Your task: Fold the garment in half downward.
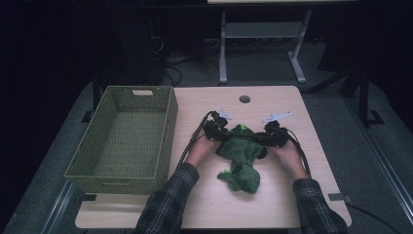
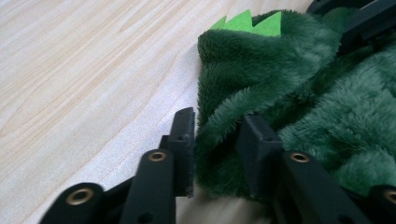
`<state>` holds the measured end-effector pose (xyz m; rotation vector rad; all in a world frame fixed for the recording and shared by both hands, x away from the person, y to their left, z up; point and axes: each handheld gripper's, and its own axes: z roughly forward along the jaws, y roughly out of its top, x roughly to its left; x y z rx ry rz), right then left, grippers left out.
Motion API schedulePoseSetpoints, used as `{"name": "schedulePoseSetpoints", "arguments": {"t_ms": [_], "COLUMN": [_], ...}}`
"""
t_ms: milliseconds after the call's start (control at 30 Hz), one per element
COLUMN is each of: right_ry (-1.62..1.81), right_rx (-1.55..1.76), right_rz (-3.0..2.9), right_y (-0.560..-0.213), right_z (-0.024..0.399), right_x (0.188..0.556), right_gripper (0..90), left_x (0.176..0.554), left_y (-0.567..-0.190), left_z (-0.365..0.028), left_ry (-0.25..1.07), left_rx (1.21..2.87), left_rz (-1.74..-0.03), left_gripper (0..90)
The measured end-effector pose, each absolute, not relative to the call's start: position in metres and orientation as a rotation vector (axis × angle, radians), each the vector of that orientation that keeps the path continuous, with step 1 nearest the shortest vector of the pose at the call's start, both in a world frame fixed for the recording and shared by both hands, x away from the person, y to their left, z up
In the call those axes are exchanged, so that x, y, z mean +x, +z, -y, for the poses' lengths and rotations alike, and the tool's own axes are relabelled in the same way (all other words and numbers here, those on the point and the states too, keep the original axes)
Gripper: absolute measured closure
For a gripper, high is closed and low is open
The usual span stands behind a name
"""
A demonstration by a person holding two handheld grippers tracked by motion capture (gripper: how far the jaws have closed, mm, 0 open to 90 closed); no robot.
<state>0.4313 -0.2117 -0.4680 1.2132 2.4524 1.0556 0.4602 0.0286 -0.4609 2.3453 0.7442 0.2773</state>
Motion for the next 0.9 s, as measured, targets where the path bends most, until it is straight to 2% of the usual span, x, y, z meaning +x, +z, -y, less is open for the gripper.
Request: {"name": "schedulePoseSetpoints", "arguments": {"t_ms": [100,200,467,667,900], "right_ry": [1.051,1.059,1.129,1.116,1.159], "right_rx": [1.227,1.225,1.215,1.167,1.168], "right_rz": [-2.461,-2.463,-2.419,-2.408,-2.351], "right_y": [-0.468,-0.466,-0.449,-0.415,-0.394], "right_z": [0.212,0.213,0.216,0.210,0.216], "right_x": [0.431,0.431,0.428,0.437,0.447], "right_gripper": [84.7,86.6,86.7,86.9,87.0], "left_x": [0.460,0.459,0.457,0.460,0.461], "left_y": [-0.461,-0.458,-0.439,-0.411,-0.381], "left_z": [-0.030,-0.031,-0.036,-0.037,-0.041], "left_ry": [0.269,0.252,0.258,0.301,0.350], "left_rx": [2.344,2.320,2.246,2.188,2.149], "left_rz": [-0.744,-0.756,-0.753,-0.739,-0.708], "left_gripper": [81.1,86.6,87.3,87.2,87.1]}}
